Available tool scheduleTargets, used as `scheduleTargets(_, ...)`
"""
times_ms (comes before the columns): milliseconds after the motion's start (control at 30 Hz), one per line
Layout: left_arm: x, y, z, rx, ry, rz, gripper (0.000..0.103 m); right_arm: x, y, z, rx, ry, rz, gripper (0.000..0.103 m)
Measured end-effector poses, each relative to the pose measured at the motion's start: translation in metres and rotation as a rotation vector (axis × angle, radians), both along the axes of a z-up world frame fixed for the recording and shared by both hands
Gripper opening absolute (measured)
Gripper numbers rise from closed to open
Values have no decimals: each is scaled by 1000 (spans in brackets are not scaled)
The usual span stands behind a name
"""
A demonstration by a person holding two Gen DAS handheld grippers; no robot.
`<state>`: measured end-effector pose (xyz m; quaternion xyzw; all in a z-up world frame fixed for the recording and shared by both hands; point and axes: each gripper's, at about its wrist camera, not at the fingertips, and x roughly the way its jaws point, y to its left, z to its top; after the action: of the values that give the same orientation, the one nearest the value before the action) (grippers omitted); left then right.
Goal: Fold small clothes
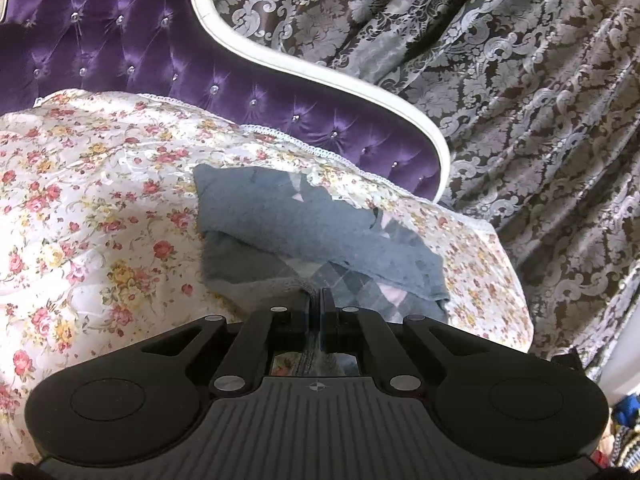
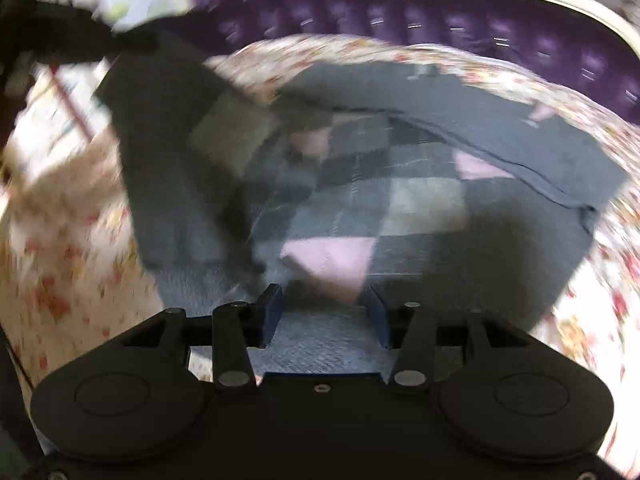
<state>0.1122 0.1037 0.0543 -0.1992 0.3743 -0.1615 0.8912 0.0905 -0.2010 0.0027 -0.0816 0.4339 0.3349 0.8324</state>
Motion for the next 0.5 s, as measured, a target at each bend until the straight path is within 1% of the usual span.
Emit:
scheduleTargets(67,1,0,-2,2,6,-2,3,-2,6,-3,-14,-2,71,61)
scheduleTargets(100,1,0,-3,3,10,-3,3,-4,11,-4,-40,-16,104,62)
scheduleTargets(167,2,0,-4,3,16,-6,3,-5,19,-8,-87,-47,149,64)
scheduleTargets(233,3,0,-6,-1,23,-6,3,-5,23,-11,-99,-53,172,63)
scheduleTargets(267,4,0,-7,-3,25,-5,3,-4,23,-12,-89,-47,177,53)
scheduleTargets(300,4,1,-7,-5,26,-4,3,-6,21,-11,-72,-42,187,37)
scheduleTargets(333,4,2,-6,-8,27,-4,3,-7,19,-10,-49,-30,202,14)
scheduleTargets(367,5,4,-5,-15,26,-4,3,-7,17,-7,-26,-11,208,12)
scheduleTargets(400,5,5,-3,-21,24,-5,3,-9,14,-3,-5,-7,208,12)
scheduleTargets(433,7,7,1,-30,22,-8,3,-13,8,3,24,-20,199,12)
scheduleTargets(500,14,11,10,-54,15,-12,3,-15,-10,24,120,-45,147,12)
